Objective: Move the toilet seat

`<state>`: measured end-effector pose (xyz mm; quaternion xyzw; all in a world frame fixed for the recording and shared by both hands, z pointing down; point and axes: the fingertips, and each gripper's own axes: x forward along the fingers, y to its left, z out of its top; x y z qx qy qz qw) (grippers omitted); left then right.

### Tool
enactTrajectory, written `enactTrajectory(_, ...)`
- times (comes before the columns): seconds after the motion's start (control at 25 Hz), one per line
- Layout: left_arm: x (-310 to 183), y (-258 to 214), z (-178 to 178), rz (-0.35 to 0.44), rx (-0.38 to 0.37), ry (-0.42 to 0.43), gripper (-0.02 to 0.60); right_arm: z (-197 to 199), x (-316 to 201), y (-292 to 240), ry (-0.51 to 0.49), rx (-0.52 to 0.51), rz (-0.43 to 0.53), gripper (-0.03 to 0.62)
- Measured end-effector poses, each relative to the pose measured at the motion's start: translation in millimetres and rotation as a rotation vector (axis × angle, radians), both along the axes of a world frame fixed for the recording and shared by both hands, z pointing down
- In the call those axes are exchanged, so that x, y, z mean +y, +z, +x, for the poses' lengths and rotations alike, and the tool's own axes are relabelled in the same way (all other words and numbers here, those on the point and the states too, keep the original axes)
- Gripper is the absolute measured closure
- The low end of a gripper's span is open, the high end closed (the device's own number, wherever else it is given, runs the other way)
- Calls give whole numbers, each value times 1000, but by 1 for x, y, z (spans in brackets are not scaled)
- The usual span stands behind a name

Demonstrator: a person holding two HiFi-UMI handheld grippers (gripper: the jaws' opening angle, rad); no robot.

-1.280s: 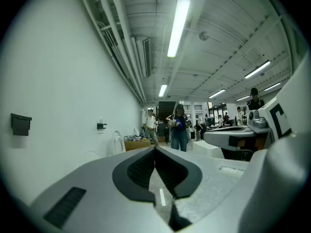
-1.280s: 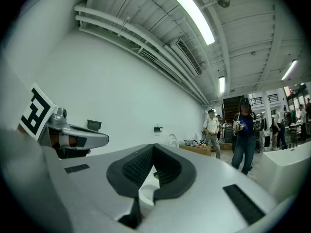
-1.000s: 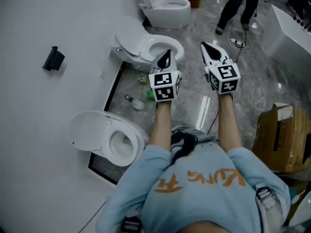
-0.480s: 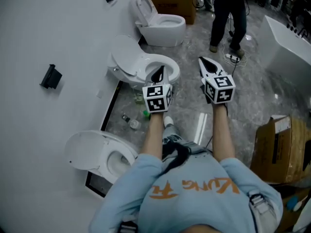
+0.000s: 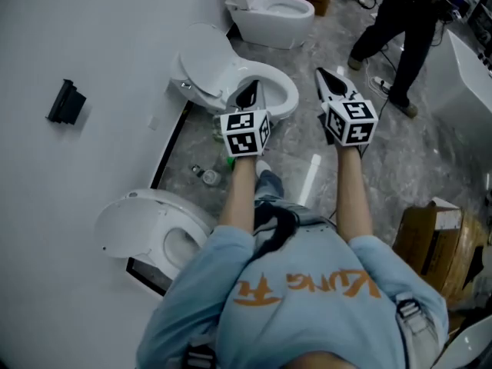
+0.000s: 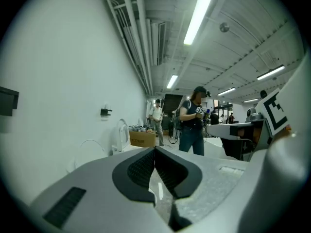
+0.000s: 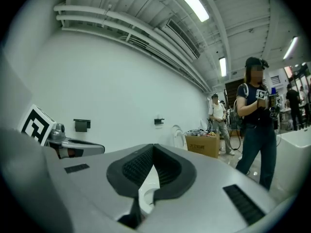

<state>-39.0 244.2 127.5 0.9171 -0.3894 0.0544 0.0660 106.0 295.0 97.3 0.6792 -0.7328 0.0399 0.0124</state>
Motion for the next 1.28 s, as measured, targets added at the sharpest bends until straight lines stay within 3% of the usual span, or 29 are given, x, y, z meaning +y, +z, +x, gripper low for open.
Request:
enactTrajectory(0.24, -105, 36, -4, -88, -112, -7, 578, -8, -113, 37, -29, -118, -62, 594)
enactTrajectory(0.4, -163, 74, 15, -161, -183, 24, 578, -3, -184, 71, -48, -152, -146, 594)
enactTrajectory(0.68, -232, 138, 52, -330, -93, 20, 578, 40, -241, 105, -39, -46, -294, 594)
enactTrajectory(0.88, -243, 174, 85, -423, -59, 40, 578, 78, -266, 127, -31, -21, -374, 594)
enactTrajectory(0.96, -244, 185, 90, -455, -72, 30, 578, 79, -281, 141, -67, -34, -397, 594)
enactTrajectory(1.08, -244, 215, 92, -494, -170, 14, 578, 67, -313, 175, -165, -53, -442, 594)
enactTrajectory(1.16, -255, 241, 96, -516, -235, -29, 578, 60, -341, 194, -266, -6, -461, 594)
enactTrajectory(1.28, -270, 276, 107, -581, -244, -120, 578, 69, -370, 217, -378, 31, -480, 594)
